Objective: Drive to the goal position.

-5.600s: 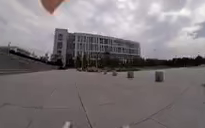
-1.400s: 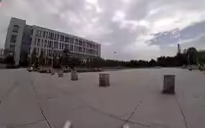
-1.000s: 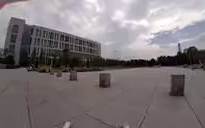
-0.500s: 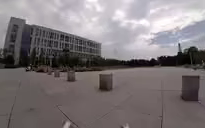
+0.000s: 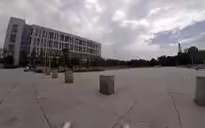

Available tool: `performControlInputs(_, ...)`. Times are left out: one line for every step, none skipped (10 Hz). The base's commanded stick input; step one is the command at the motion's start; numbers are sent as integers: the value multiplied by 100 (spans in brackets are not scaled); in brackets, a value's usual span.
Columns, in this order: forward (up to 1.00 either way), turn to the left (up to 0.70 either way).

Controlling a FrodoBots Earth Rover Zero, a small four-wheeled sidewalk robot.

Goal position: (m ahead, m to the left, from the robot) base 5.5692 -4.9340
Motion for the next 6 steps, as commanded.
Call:
performControlInputs(70, 0)
performControlInputs(70, 0)
performControlInputs(70, 0)
performControlInputs(70, 0)
performControlInputs(70, 0)
performControlInputs(70, 0)
